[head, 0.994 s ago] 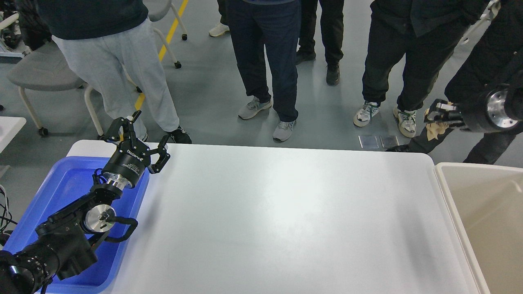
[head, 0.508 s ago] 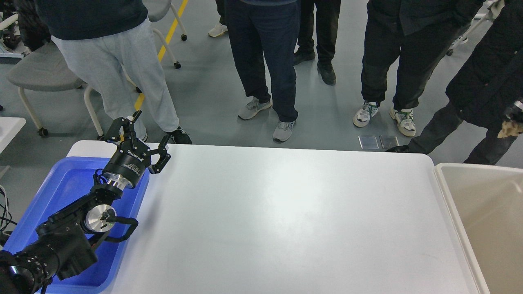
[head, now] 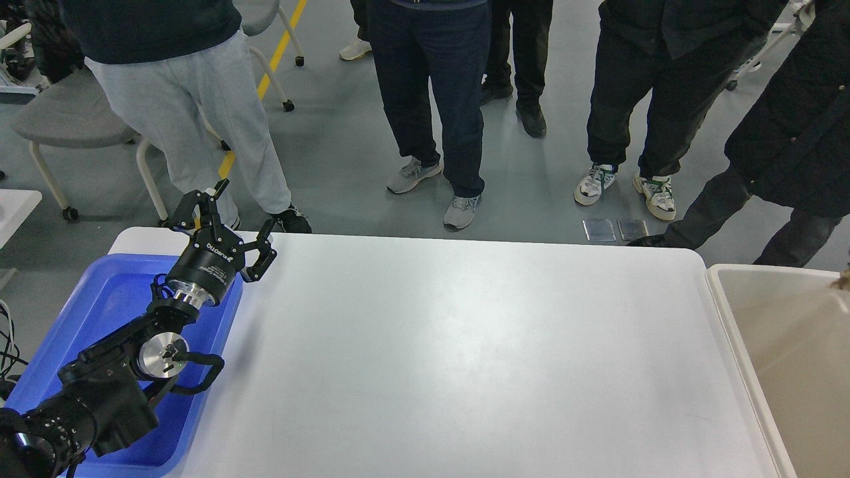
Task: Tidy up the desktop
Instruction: 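Open the right gripper over the beige bin to drop the ball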
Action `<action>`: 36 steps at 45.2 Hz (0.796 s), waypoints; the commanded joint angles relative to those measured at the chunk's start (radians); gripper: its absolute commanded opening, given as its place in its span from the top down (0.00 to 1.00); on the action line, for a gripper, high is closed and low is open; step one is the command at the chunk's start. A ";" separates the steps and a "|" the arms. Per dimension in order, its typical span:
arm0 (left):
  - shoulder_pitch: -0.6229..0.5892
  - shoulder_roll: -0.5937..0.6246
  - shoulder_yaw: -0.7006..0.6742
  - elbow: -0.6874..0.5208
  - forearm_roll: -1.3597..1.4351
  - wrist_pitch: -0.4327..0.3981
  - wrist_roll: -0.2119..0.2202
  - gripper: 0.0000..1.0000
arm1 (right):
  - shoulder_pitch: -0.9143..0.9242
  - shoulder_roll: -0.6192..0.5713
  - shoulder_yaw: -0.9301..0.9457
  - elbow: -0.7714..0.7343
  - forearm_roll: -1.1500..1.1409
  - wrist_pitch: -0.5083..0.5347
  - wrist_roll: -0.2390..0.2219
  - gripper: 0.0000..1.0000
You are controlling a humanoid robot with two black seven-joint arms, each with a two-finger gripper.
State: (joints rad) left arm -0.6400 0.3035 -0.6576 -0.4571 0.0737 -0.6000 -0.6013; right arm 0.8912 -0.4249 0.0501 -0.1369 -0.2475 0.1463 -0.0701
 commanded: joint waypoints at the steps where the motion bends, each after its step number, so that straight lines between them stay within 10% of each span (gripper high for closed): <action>1: 0.000 0.000 0.000 0.000 0.000 0.000 0.000 0.00 | -0.109 0.038 0.158 -0.058 0.039 -0.014 -0.014 1.00; 36: 0.000 -0.001 0.000 0.000 0.000 0.000 0.000 0.00 | -0.221 0.041 0.280 -0.052 0.332 -0.014 -0.100 1.00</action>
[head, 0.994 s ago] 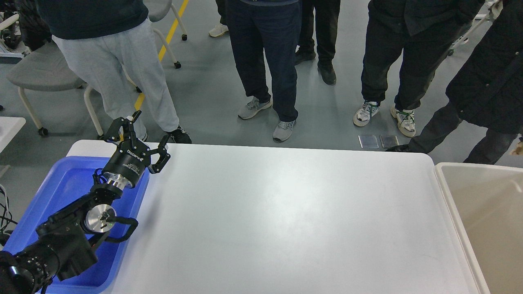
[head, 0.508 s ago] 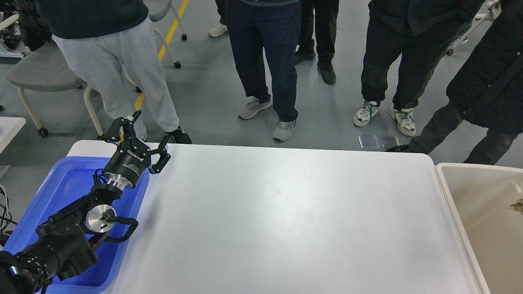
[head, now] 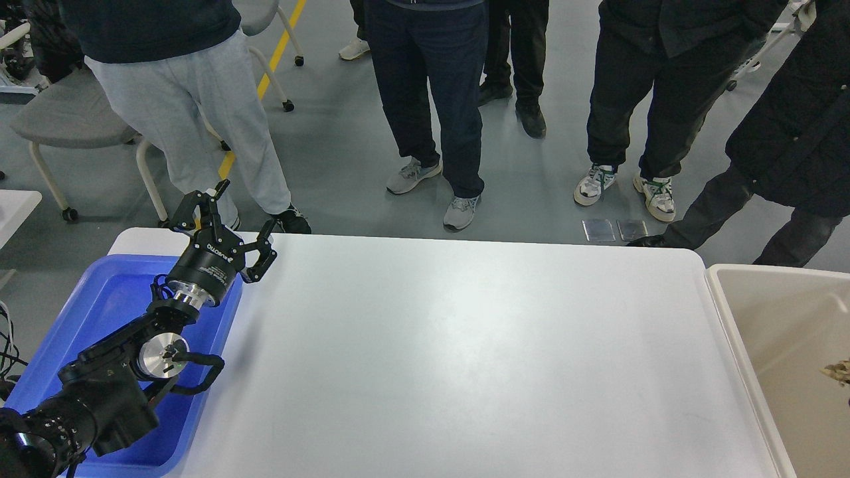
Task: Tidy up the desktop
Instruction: 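Open the right gripper over the beige bin to drop the ball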
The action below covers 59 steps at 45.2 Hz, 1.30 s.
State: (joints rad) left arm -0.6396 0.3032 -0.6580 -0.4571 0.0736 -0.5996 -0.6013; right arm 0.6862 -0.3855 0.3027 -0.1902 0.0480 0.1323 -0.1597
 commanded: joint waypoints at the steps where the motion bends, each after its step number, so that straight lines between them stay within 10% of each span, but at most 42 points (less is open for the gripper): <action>1: 0.000 0.001 0.000 0.000 0.000 0.000 0.000 0.00 | -0.017 0.000 0.027 0.000 0.036 0.000 -0.011 1.00; 13: 0.000 0.001 0.000 0.000 0.000 0.000 0.000 0.00 | -0.028 0.000 0.027 0.002 0.038 0.001 -0.011 1.00; 14: 0.000 0.001 0.000 0.000 0.000 0.000 0.000 0.00 | -0.028 0.000 0.027 0.002 0.038 0.001 -0.011 0.84; 16: 0.000 0.001 0.000 0.000 0.000 0.000 0.000 0.00 | -0.030 0.000 0.029 0.003 0.038 0.001 -0.008 0.00; 59: 0.000 0.001 0.001 0.000 0.000 0.000 0.000 0.00 | 0.170 -0.009 0.024 0.015 0.038 0.110 0.005 0.00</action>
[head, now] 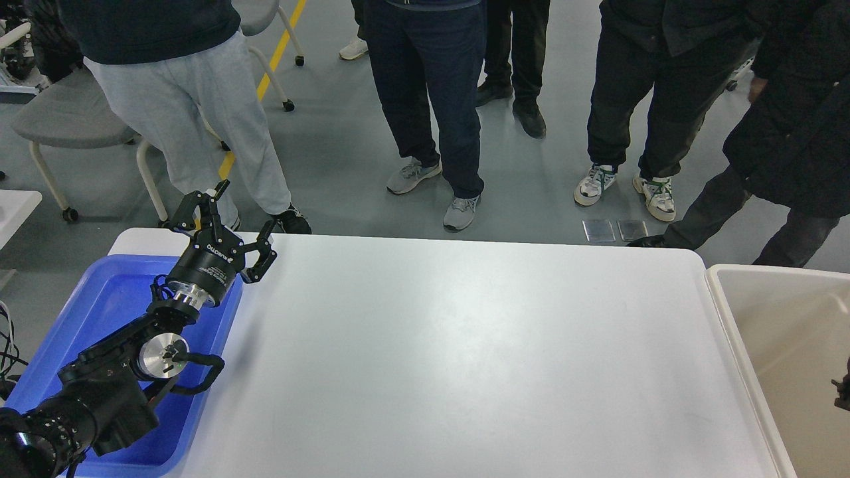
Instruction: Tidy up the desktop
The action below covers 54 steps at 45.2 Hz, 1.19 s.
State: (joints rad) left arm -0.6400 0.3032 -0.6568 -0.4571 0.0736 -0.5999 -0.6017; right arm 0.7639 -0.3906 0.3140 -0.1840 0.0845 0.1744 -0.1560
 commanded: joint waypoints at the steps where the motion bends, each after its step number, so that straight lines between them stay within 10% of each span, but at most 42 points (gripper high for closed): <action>1: -0.001 0.001 0.000 0.000 0.000 0.000 0.000 0.00 | 0.100 -0.004 0.017 0.015 0.003 0.077 0.001 0.00; 33: 0.000 0.001 0.000 0.000 0.000 0.000 -0.001 0.00 | 0.221 -0.128 0.389 0.739 0.159 0.158 0.010 0.00; 54: -0.001 -0.001 0.000 0.000 0.000 0.000 0.000 0.00 | 0.213 0.033 0.432 0.851 0.159 0.171 0.010 0.00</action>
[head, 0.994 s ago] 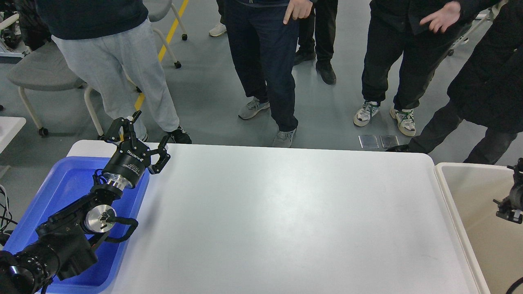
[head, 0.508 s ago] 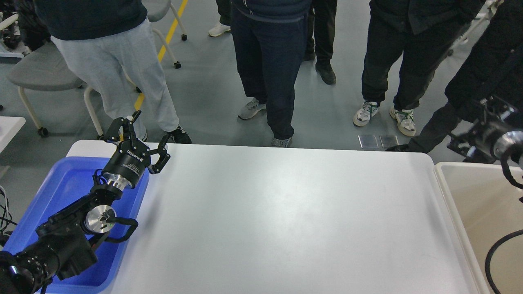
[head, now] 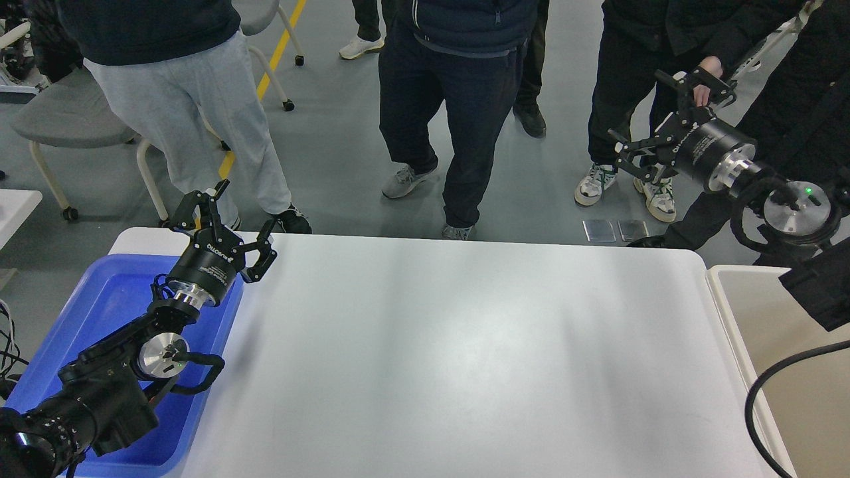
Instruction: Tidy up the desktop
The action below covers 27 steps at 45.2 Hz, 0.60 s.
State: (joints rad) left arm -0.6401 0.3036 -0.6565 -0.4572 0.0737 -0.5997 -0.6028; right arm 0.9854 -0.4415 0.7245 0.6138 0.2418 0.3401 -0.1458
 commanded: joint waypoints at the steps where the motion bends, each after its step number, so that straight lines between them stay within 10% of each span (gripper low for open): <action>1: -0.001 0.000 0.000 0.000 0.000 0.000 0.000 0.00 | -0.011 0.093 0.021 0.054 0.002 0.007 0.000 0.00; 27: -0.001 0.000 0.000 0.000 0.000 0.000 0.000 0.00 | -0.160 0.190 0.027 0.034 -0.001 0.073 0.043 0.00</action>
State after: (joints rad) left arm -0.6412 0.3033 -0.6565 -0.4571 0.0736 -0.5997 -0.6028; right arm 0.8904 -0.2775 0.7494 0.6531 0.2419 0.3810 -0.1280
